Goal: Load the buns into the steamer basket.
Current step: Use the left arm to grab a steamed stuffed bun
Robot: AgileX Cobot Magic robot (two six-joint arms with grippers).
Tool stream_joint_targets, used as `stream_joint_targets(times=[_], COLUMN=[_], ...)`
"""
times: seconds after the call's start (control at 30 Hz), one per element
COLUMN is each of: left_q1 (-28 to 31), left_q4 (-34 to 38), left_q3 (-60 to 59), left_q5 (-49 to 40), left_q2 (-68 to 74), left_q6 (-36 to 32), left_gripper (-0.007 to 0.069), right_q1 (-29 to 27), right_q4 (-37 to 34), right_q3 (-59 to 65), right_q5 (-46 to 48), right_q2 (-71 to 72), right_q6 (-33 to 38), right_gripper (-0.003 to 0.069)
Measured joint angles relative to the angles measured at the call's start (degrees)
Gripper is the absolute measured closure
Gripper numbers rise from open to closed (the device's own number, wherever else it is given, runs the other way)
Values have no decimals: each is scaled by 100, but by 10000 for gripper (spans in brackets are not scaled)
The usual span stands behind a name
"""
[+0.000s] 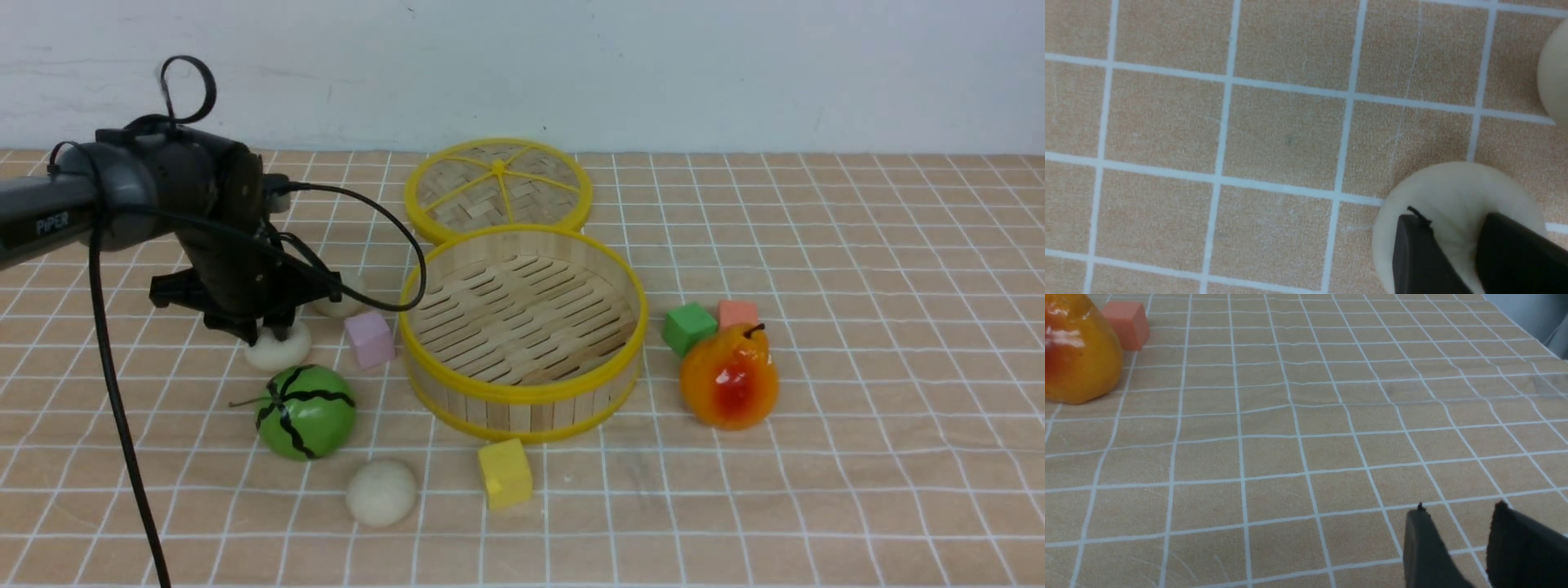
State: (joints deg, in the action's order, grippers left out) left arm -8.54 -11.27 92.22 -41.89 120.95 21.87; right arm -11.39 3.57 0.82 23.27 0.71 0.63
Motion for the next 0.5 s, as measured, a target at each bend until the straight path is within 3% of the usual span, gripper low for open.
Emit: stream_joint_targets(times=[0.07, 0.27, 0.5], left_q1=[0, 0, 0], left_q4=[67, 545, 686], left_q3=[0, 26, 155], left_q5=[-36, -93, -597], left_q2=[0, -15, -490], left_q6=[-99, -652, -705], left_gripper=[424, 628, 636], right_q1=[0, 0, 0], right_q4=[0, 0, 0], right_q3=[0, 0, 0], right_q5=[0, 0, 0], right_q2=[0, 0, 0], right_q6=[0, 0, 0], right_gripper=[418, 418, 418])
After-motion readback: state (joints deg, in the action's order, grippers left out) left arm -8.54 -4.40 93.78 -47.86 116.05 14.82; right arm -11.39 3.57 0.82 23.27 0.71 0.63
